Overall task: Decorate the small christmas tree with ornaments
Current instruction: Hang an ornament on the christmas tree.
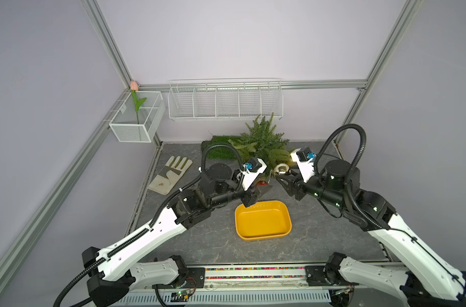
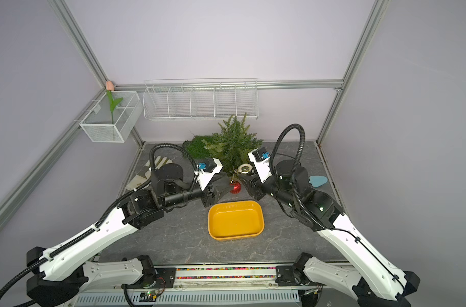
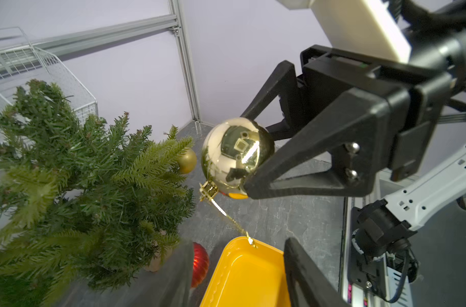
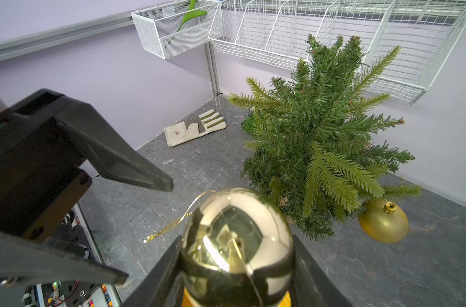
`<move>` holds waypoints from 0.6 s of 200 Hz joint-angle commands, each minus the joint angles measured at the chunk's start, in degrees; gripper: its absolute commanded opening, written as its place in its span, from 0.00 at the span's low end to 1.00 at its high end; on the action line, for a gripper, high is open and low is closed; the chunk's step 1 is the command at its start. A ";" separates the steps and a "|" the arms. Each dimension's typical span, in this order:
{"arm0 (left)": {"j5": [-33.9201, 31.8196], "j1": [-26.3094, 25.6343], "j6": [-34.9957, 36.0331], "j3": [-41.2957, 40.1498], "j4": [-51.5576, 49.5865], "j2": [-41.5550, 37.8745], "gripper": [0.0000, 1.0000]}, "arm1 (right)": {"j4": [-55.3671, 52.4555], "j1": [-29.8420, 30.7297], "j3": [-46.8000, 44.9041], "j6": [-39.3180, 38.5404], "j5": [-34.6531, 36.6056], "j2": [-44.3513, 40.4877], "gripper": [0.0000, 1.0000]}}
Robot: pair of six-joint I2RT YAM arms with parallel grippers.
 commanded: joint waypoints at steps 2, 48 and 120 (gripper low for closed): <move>-1.56 -0.16 -0.71 2.25 -1.90 0.47 0.45 | 1.09 -0.33 0.24 -1.05 -1.38 -1.29 0.53; -1.85 -0.16 -0.21 3.12 -3.32 1.37 0.30 | 1.64 -0.32 -0.37 -0.95 -1.78 -2.15 0.53; -1.75 -0.16 0.65 3.93 -3.21 1.04 0.08 | 2.41 -0.36 -1.26 -1.04 -3.46 -3.32 0.52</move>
